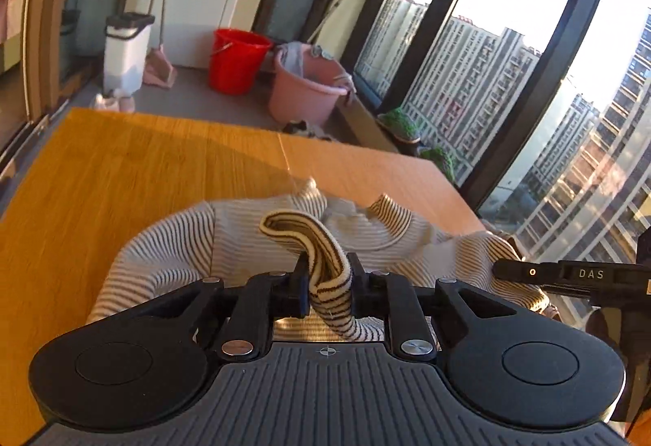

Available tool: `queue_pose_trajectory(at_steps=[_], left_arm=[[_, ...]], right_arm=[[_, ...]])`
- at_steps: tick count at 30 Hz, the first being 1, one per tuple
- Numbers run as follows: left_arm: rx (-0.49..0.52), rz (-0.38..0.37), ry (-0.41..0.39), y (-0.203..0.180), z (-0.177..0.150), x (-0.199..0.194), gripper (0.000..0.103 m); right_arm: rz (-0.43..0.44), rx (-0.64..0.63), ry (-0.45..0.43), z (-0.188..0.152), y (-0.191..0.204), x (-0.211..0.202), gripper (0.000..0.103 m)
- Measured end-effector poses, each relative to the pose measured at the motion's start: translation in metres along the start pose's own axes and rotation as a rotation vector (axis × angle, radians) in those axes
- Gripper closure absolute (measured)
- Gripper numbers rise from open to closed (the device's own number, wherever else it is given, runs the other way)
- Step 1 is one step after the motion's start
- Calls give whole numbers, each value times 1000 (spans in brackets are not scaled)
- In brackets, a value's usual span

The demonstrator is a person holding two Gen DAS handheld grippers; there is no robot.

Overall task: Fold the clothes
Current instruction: 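Lower the held sleeve onto the shirt front and open the left gripper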

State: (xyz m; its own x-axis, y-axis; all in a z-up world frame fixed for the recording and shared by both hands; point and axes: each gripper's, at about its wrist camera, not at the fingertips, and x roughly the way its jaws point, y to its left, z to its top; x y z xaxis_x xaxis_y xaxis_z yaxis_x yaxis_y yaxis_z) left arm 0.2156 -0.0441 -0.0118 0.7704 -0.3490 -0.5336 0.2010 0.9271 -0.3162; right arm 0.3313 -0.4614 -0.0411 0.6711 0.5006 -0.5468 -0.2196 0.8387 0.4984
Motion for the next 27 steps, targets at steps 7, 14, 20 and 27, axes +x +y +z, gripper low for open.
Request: queue_pose_trajectory(at_steps=[7, 14, 20, 27], left_arm=[[20, 71, -52, 4, 16, -3, 83], [-55, 97, 78, 30, -2, 13, 81], [-44, 71, 41, 25, 5, 4, 83], [42, 6, -87, -9, 34, -24, 85]], right_arm=[[-226, -180, -72, 6, 12, 3, 90], [-277, -233, -96, -11, 6, -15, 83], [40, -562, -28, -48, 82, -24, 66], [70, -549, 138, -71, 122, 21, 47]])
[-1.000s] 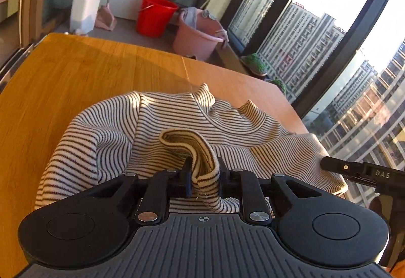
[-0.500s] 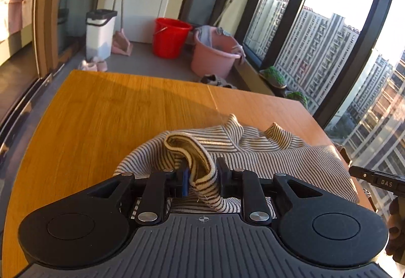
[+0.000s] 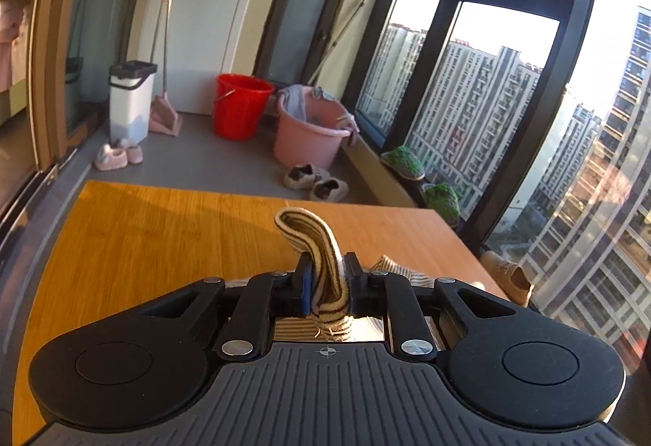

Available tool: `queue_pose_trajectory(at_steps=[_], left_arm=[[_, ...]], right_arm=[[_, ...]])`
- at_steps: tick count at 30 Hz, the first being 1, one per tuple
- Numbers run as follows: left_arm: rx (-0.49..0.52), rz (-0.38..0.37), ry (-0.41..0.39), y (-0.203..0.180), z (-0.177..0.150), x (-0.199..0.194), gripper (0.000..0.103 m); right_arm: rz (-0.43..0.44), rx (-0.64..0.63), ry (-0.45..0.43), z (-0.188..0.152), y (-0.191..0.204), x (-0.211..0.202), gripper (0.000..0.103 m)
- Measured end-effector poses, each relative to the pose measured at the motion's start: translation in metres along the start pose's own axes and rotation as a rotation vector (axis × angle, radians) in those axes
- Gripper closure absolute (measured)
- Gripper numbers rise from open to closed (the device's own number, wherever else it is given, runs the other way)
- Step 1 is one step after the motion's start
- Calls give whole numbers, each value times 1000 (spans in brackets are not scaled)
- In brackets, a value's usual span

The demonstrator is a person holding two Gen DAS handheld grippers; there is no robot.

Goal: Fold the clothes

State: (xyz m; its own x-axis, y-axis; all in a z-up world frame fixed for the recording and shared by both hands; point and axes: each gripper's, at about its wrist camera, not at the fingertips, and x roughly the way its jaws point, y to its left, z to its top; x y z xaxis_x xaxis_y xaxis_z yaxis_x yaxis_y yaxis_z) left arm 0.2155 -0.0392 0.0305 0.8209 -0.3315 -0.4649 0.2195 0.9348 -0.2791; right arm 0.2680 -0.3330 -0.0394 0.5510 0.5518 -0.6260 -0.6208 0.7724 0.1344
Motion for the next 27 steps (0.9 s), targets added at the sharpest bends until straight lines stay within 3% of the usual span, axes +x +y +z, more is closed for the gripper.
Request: queue_pose_trajectory(at_steps=[2, 5, 8, 10, 14, 15, 17, 19, 21, 22, 24, 27], left_arm=[[36, -39, -62, -12, 12, -16, 85], [75, -81, -122, -27, 21, -29, 85], [86, -63, -59, -29, 10, -9, 85], [76, -13, 35, -18, -7, 17, 85], [7, 105, 217, 22, -38, 59, 84], [-2, 100, 217, 28, -39, 55, 85], [-20, 87, 213, 40, -40, 45, 83], [-26, 78, 196, 47, -37, 33, 75], [-18, 56, 161, 45, -27, 20, 56], [-14, 35, 148, 43, -23, 14, 54], [-22, -16, 164, 32, -20, 16, 45], [-21, -36, 254, 14, -34, 40, 39]], right_arm=[[-91, 47, -6, -1, -9, 6, 47], [-307, 12, -72, -8, -20, -4, 48], [-361, 7, -86, -14, -28, -16, 48], [-366, -6, -61, -21, -30, -21, 47], [-314, -67, -29, -35, -22, -33, 32], [-295, -85, -22, -37, -20, -38, 26], [-251, -112, -11, -42, -18, -49, 25], [-187, -110, -11, -43, -19, -64, 25], [-125, -90, -49, -42, -19, -83, 25], [-111, -72, -78, -37, -21, -90, 27], [-126, -27, -128, -29, -28, -97, 35], [-168, 37, -166, -19, -41, -95, 35]])
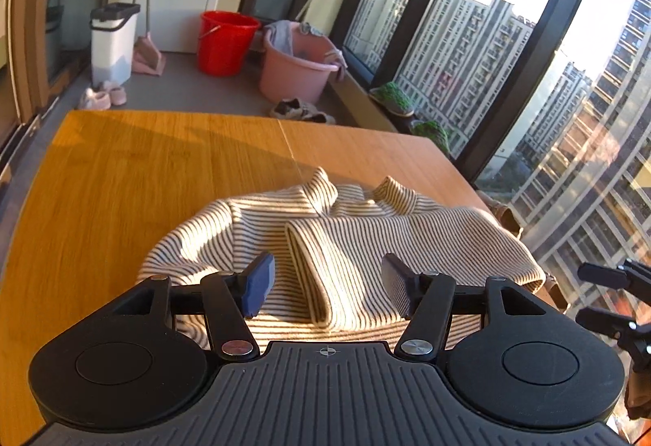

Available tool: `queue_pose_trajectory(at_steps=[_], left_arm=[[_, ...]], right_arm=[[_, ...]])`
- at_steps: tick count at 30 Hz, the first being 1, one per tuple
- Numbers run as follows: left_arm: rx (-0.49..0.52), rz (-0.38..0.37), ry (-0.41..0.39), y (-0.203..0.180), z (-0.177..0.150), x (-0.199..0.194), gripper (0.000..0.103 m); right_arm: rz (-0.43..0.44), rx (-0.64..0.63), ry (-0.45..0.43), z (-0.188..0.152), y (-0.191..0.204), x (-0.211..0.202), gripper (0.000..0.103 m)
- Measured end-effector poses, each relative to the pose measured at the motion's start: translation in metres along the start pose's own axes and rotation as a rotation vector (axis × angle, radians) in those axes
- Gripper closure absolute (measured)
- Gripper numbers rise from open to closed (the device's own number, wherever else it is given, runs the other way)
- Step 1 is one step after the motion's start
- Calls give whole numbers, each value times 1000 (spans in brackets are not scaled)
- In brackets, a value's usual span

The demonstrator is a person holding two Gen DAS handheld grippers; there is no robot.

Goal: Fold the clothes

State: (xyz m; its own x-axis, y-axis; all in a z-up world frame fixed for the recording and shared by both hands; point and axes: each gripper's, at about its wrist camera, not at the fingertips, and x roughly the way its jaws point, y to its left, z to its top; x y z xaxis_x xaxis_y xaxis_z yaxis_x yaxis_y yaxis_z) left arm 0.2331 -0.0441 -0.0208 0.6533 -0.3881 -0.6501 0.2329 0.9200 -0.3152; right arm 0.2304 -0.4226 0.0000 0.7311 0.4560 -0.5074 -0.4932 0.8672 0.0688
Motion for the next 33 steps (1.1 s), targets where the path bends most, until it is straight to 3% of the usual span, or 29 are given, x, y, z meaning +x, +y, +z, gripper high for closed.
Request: queue_pose_trajectory(at_steps=[2, 4, 6, 14, 20, 22, 23, 24, 27, 29, 30, 31, 32, 33], left_arm=[[-4, 21, 54, -7, -8, 21, 42], [27, 56, 23, -14, -15, 30, 49], [59, 85, 13, -22, -15, 30, 92], [186, 144, -155, -39, -6, -14, 92], [107, 229, -38, -3, -11, 8, 87], [77, 209, -22, 7, -15, 9, 82], [68, 200, -24, 9, -15, 7, 82], [56, 192, -34, 11, -12, 1, 80], [65, 179, -117, 2, -6, -20, 70], [53, 92, -153, -2, 1, -29, 62], [27, 4, -144, -4, 4, -27, 56], [12, -35, -125, -5, 4, -22, 52], [5, -46, -86, -6, 2, -13, 45], [0, -14, -38, -5, -3, 0, 46]], right_arm=[[-3, 33, 1, -3, -6, 8, 35], [4, 61, 1, -8, -9, 14, 35], [19, 81, 7, -16, -9, 15, 35], [-9, 124, 3, -30, -21, 11, 35], [-30, 133, -26, -21, -23, 17, 35], [-33, 123, -22, -14, -22, 24, 51], [-32, 119, -19, -9, -21, 28, 67], [-28, 119, -20, -3, -20, 33, 70], [10, 158, -23, 14, -23, 52, 70], [42, 196, 30, 18, -27, 76, 69], [40, 209, 68, 17, -30, 88, 69], [27, 213, 108, 12, -32, 101, 69], [12, 213, 148, 6, -34, 113, 69], [12, 207, 152, 1, -34, 118, 69]])
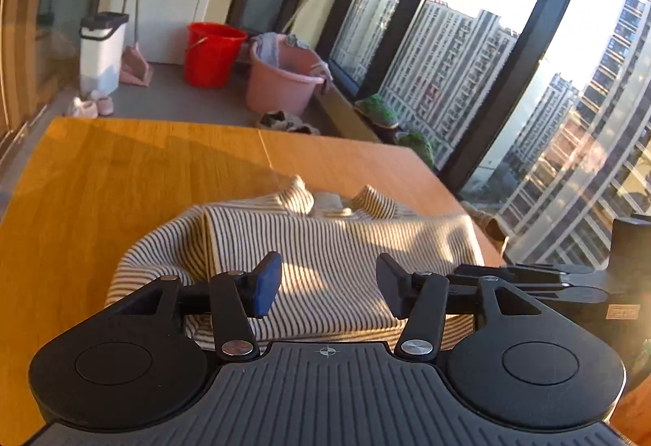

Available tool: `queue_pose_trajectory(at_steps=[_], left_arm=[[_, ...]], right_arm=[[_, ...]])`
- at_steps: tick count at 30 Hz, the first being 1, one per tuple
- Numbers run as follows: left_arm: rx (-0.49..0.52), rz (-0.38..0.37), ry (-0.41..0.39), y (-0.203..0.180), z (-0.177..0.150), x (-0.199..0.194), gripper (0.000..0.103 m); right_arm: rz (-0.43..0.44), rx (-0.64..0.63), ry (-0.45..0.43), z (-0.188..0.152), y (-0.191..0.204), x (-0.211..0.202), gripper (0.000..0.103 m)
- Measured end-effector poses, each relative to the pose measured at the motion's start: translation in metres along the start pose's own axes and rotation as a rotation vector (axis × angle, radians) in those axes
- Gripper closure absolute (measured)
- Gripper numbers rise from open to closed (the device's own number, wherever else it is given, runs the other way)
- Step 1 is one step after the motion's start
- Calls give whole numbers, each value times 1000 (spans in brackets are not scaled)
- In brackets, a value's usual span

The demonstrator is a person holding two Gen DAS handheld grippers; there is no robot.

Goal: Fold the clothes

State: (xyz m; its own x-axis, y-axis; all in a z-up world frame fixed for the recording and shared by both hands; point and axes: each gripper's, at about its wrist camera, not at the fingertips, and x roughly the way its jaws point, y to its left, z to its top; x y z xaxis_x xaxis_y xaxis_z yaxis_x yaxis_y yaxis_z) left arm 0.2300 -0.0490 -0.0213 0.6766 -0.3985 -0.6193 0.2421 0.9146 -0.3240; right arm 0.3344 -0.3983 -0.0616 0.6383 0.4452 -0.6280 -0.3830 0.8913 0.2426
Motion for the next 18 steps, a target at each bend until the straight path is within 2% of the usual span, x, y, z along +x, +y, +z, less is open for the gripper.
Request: queue_pose_trajectory(at_steps=[1, 2, 4, 7, 8, 9, 12, 15, 18], left_arm=[[-5, 34, 49, 2, -5, 13, 48], [-14, 57, 65, 7, -11, 22, 54], [-60, 42, 51, 12, -9, 12, 53], [-70, 41, -18, 15, 0, -21, 28], [-62, 45, -49, 16, 3, -36, 15], [-38, 68, -76, 16, 5, -49, 7], [29, 154, -139, 20, 11, -91, 5], [67, 229, -157, 31, 7, -128, 3], [137, 243, -160, 29, -5, -151, 3]], right_arm=[[-2, -9, -7, -2, 1, 1, 69], [-11, -11, -8, -2, 3, -1, 69], [-45, -34, -12, -1, 12, -9, 69], [-60, -110, -35, -1, 33, -28, 59], [-39, -125, -46, -1, 42, -36, 57], [-12, -137, -57, -1, 50, -44, 56], [68, -216, -87, -3, 86, -69, 51], [164, -410, -93, -16, 140, -89, 44], [278, -631, -66, -41, 193, -97, 44]])
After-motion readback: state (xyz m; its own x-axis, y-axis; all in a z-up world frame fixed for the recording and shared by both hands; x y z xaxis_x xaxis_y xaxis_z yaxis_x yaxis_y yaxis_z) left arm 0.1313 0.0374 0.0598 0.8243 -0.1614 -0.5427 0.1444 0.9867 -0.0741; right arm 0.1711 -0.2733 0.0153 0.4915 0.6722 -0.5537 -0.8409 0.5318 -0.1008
